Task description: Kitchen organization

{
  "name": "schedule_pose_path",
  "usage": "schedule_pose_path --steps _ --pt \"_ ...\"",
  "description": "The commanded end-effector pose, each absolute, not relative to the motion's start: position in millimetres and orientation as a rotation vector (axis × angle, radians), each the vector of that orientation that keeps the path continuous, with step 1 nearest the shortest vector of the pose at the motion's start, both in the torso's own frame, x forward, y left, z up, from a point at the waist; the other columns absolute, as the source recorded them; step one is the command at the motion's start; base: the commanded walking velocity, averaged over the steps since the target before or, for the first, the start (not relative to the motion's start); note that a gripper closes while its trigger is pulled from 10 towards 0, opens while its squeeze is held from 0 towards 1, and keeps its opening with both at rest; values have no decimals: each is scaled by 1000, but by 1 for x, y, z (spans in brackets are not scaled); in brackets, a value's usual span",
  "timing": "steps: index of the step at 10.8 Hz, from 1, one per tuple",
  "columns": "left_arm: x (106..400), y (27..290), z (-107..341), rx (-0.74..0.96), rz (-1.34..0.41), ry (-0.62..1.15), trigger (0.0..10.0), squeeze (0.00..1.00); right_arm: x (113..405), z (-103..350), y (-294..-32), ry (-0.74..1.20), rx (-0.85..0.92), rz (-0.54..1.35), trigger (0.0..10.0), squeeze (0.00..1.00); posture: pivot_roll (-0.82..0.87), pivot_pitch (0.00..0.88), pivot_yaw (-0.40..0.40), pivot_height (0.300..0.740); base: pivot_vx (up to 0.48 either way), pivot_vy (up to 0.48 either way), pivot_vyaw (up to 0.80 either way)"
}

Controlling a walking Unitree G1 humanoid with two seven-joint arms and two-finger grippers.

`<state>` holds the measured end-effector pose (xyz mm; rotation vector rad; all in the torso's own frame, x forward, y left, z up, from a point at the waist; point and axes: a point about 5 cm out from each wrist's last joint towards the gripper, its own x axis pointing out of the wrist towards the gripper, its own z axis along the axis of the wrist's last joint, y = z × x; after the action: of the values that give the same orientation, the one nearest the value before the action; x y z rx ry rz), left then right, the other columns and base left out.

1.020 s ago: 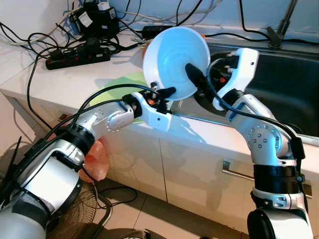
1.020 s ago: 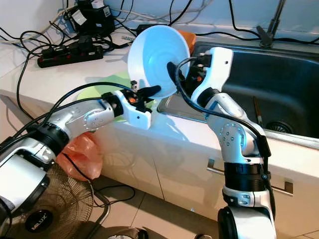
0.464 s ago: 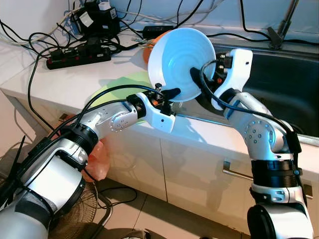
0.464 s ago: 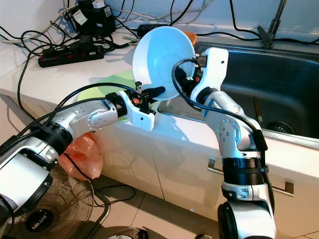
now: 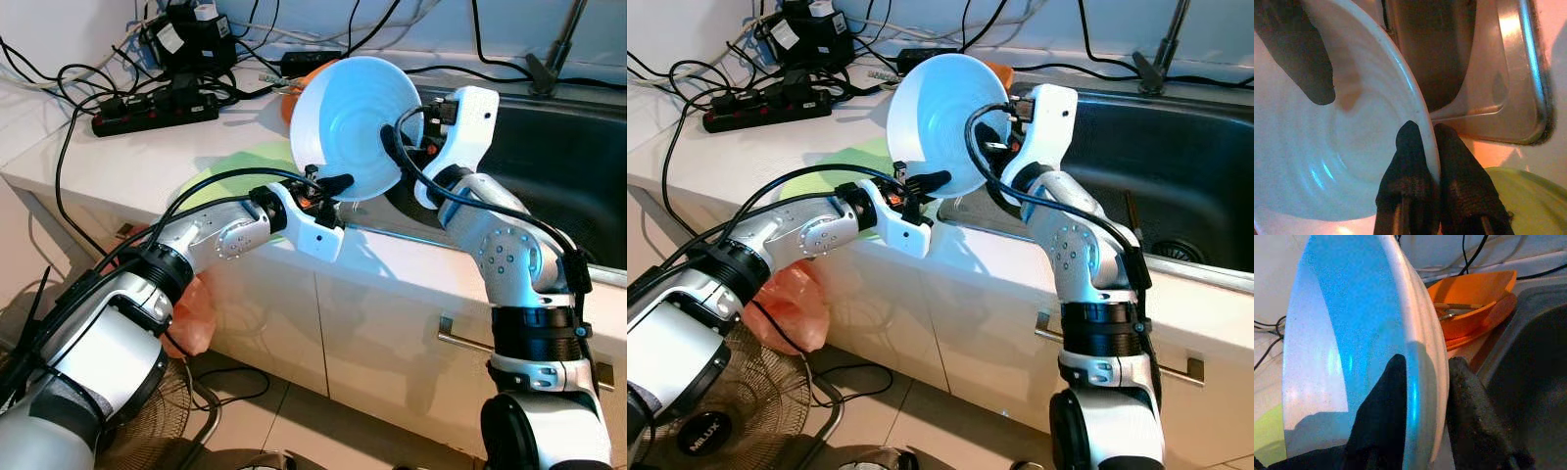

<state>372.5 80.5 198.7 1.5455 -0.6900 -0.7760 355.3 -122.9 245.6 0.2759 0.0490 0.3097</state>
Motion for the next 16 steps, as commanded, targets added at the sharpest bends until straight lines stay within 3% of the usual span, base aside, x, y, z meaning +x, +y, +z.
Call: schedule_pose_path --steps 1,2,4,5,6,9,10,11,16 --pt "373 80 210 1533 -740 -752 1608 0 359 240 -133 93 293 240 0 0 108 47 82 740 0 0 0" --pt "373 80 210 1535 -739 -750 1569 0 359 239 -136 100 299 219 0 0 108 47 82 740 0 0 0" --pt "374 80 211 1535 -736 -750 2431 0 360 241 -140 99 299 189 0 0 107 47 84 740 0 0 0" --pt "374 81 211 1536 -734 -749 3686 0 360 241 -139 101 307 190 0 0 107 48 84 740 0 0 0" --pt "375 82 214 1531 -710 -754 10000 0 360 241 -138 104 321 192 0 0 108 48 85 740 0 0 0" --pt "374 81 222 1501 -687 -802 10000 0 360 243 -135 97 366 201 0 0 112 45 89 740 0 0 0" --pt "374 81 224 1479 -686 -812 10000 310 360 243 -135 98 375 196 0 0 113 44 90 740 0 0 0" --pt "373 81 228 1459 -681 -830 10000 1000 361 243 -136 99 387 189 0 0 114 41 93 740 0 0 0" --pt "360 75 248 1307 -686 -1003 10000 1000 364 242 -140 94 512 129 0 0 121 39 95 740 0 0 0"
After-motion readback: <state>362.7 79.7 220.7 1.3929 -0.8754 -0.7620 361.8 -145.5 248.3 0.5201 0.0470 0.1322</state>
